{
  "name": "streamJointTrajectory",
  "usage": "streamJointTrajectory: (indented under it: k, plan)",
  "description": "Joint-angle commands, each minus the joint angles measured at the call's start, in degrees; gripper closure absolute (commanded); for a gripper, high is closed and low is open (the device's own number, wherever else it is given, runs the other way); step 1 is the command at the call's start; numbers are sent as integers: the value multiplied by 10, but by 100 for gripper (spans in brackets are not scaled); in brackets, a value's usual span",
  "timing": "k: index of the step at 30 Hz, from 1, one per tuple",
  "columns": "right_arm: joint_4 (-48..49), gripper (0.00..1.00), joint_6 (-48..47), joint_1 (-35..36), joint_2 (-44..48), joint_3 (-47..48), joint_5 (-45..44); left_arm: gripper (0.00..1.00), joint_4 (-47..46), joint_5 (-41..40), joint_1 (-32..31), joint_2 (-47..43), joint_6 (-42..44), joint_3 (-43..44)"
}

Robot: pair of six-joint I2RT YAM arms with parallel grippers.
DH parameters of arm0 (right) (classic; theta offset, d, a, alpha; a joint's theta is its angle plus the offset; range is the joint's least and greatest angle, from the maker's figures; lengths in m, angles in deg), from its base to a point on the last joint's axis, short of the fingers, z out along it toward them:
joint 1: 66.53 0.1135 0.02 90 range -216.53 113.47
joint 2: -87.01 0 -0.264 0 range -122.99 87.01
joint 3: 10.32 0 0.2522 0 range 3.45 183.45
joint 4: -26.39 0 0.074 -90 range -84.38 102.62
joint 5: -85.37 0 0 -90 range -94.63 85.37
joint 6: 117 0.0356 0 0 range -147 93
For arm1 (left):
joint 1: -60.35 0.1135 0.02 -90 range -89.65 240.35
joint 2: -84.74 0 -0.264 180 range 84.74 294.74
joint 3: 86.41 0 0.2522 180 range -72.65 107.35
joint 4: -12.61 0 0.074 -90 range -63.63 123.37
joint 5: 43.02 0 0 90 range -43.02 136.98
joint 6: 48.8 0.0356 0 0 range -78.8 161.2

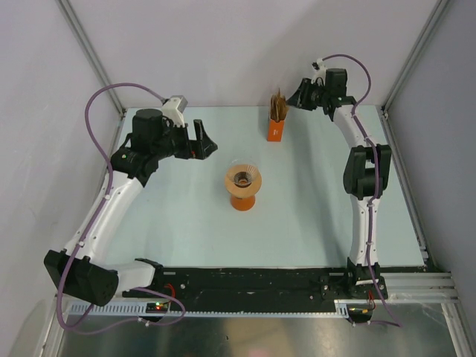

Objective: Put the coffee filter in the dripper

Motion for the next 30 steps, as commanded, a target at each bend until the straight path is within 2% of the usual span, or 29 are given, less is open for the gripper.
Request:
streamJointTrajectory:
  k: [1, 7, 21, 25, 27, 30]
  plan:
    - [7, 63, 9, 2, -7, 33, 10, 0, -12, 11, 5, 1, -6, -2]
    - [5, 69, 14, 2, -13, 32, 18, 0, -15, 14, 6, 4, -8, -2]
    - [-7, 75, 8, 6, -23, 30, 25, 0, -20, 22, 8, 10, -14, -7]
    - [-8, 86, 7, 5, -23, 27, 25, 0, -21, 25, 8, 10, -16, -10]
    - [-5, 96, 8, 5, -19, 25, 26, 0, -22, 25, 9, 9, -16, -12]
    - [7, 99, 15, 2, -8, 19, 34, 0, -22, 24, 9, 7, -17, -13]
